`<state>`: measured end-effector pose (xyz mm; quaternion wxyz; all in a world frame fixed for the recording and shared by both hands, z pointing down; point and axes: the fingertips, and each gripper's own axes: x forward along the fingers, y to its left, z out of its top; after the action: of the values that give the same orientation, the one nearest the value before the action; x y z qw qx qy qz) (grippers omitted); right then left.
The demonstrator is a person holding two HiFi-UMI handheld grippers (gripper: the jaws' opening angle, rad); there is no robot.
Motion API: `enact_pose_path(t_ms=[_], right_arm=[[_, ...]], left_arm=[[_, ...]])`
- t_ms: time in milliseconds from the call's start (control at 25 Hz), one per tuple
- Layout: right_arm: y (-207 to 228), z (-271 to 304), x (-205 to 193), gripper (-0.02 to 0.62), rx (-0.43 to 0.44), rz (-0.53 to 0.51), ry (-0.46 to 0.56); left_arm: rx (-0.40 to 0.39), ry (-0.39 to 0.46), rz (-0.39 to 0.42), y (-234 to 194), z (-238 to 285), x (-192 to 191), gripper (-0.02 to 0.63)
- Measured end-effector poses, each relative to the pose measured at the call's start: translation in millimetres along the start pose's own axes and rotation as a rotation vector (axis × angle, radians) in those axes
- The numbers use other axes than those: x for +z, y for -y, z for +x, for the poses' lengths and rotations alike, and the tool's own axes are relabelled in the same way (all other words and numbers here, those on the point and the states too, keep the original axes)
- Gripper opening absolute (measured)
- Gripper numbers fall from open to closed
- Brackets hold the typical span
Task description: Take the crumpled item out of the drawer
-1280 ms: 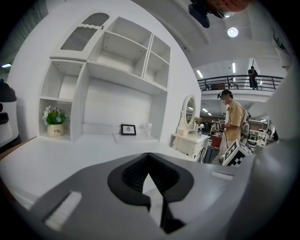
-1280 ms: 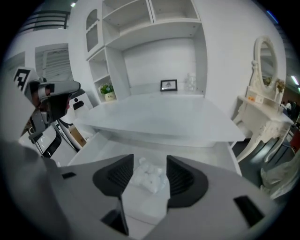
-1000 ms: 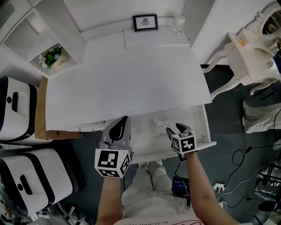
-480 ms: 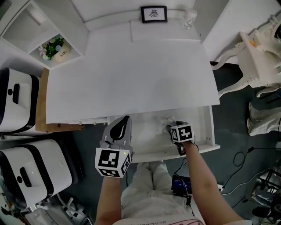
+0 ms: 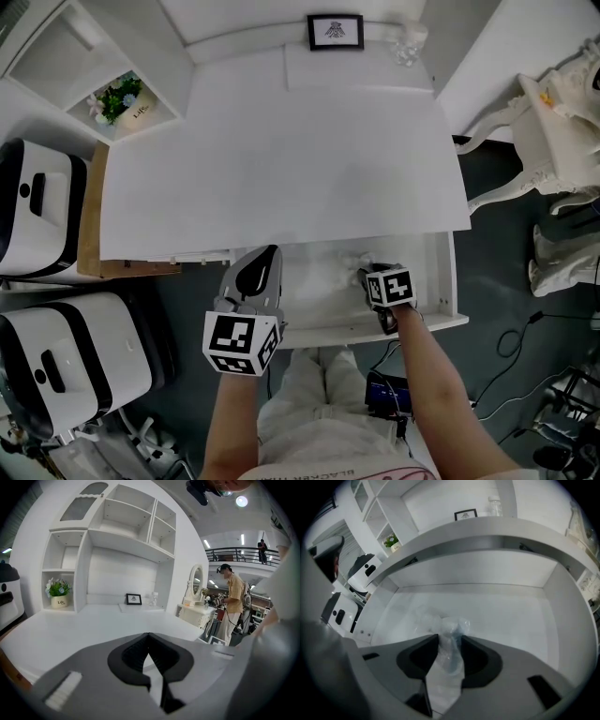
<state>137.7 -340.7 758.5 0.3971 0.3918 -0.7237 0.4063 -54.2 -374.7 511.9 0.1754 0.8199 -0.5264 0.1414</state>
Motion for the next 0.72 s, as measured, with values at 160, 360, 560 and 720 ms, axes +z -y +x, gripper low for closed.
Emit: enact_pose_path(t_ms=[160, 360, 560, 720], right_arm=[[-8, 0, -2, 0.082, 0.046, 0.025, -0.010], [-15, -11, 6, 0.054, 0.052, -0.017, 0.005], [-22, -28, 14, 0.048, 0.067, -0.020, 0.036], [-28, -41, 17, 0.048, 0.068, -0.030, 0.049]], left_arm=[[0.004, 0.006, 0.000, 0, -2, 4, 0.009], [0.012, 0.021, 0.004, 0, -7, 10, 0.009], [0.009, 0.039, 0.009, 5, -12, 18, 0.009], [-0.005, 0.058, 0.018, 10, -17, 27, 0.009]])
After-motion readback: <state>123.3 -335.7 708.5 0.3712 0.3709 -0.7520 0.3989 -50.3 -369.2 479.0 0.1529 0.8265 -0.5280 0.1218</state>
